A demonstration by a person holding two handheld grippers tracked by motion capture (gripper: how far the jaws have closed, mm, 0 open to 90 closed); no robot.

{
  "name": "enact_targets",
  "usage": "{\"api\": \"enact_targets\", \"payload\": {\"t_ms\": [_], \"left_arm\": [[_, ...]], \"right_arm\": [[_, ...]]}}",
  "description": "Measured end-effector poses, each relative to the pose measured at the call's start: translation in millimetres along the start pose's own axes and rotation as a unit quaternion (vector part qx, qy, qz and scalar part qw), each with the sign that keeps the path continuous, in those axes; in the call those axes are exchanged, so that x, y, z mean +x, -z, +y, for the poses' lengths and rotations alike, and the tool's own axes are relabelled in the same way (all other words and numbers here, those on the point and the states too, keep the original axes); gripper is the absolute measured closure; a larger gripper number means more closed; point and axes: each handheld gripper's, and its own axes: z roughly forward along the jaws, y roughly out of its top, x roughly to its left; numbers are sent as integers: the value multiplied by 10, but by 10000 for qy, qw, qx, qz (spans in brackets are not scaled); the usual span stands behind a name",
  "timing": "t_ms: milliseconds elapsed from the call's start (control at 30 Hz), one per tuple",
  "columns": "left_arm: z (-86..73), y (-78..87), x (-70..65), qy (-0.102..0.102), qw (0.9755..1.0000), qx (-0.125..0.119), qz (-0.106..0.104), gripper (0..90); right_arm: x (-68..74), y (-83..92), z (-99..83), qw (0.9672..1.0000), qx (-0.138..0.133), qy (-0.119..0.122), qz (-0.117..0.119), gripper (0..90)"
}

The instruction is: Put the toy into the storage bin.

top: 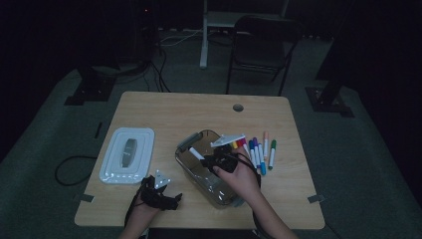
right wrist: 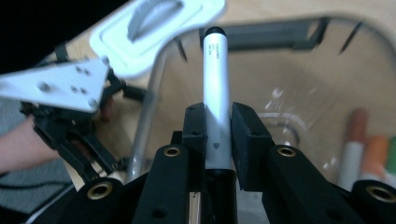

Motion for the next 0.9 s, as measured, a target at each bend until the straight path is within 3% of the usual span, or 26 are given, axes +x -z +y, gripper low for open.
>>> {"api": "enact_targets", "payload": {"t_ms": [200,267,533,900], "left_arm": [[0,-1,0,1,10000,-4,4,6],[0,0,0,0,10000,1,2,6],[0,0,0,2,10000,0,1,6],[0,-1,0,4,10000,-5,0,6]], "right_arm": [[-65,-222,-9,9982,559,-105,174,765],[-87,-255,14,9980,571,-131,233,765],[-149,-474,107,9935,1057,-200,370,765],[-177,-767,72,9826,1793,-212,427,765]]}}
